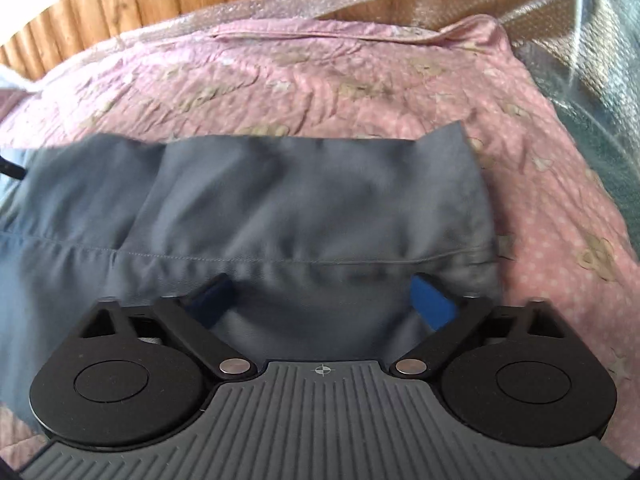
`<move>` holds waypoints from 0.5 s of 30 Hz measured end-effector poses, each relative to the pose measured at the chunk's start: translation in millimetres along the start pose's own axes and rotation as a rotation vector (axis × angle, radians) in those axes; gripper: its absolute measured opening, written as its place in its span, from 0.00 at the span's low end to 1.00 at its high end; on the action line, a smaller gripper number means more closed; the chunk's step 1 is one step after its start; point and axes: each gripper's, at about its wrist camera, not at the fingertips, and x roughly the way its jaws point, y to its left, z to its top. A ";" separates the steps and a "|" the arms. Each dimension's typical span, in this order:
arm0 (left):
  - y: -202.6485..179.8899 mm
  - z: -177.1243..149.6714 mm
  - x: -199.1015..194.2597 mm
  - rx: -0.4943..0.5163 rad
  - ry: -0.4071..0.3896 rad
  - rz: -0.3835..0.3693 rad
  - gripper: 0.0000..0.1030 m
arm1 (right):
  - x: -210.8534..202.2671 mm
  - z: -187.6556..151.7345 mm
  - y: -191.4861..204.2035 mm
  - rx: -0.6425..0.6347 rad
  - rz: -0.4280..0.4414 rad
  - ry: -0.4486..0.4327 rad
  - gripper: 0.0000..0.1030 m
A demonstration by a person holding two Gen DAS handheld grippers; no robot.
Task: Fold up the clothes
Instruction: 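Grasp the grey shirt edge with the left gripper while the right gripper smooths it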
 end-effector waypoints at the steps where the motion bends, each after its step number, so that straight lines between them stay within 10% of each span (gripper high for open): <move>1: -1.7 -1.1 -11.6 -0.006 -0.011 -0.044 0.21 | -11.7 -0.9 -10.9 0.072 0.013 -0.013 0.66; 7: -54.2 -72.0 -68.6 0.168 0.056 -0.348 0.43 | -80.9 -70.7 -59.6 0.456 0.002 -0.117 0.70; 10: -57.8 -105.5 -41.3 0.213 0.137 -0.246 0.41 | -72.1 -93.7 -61.1 0.491 -0.008 -0.093 0.67; 11: -52.5 -111.9 -30.8 0.202 0.147 -0.201 0.25 | -68.2 -95.2 -61.0 0.480 -0.010 -0.101 0.67; 15: -17.4 -101.2 -28.9 0.033 0.134 -0.149 0.12 | -58.8 -85.5 -68.7 0.471 -0.026 -0.129 0.62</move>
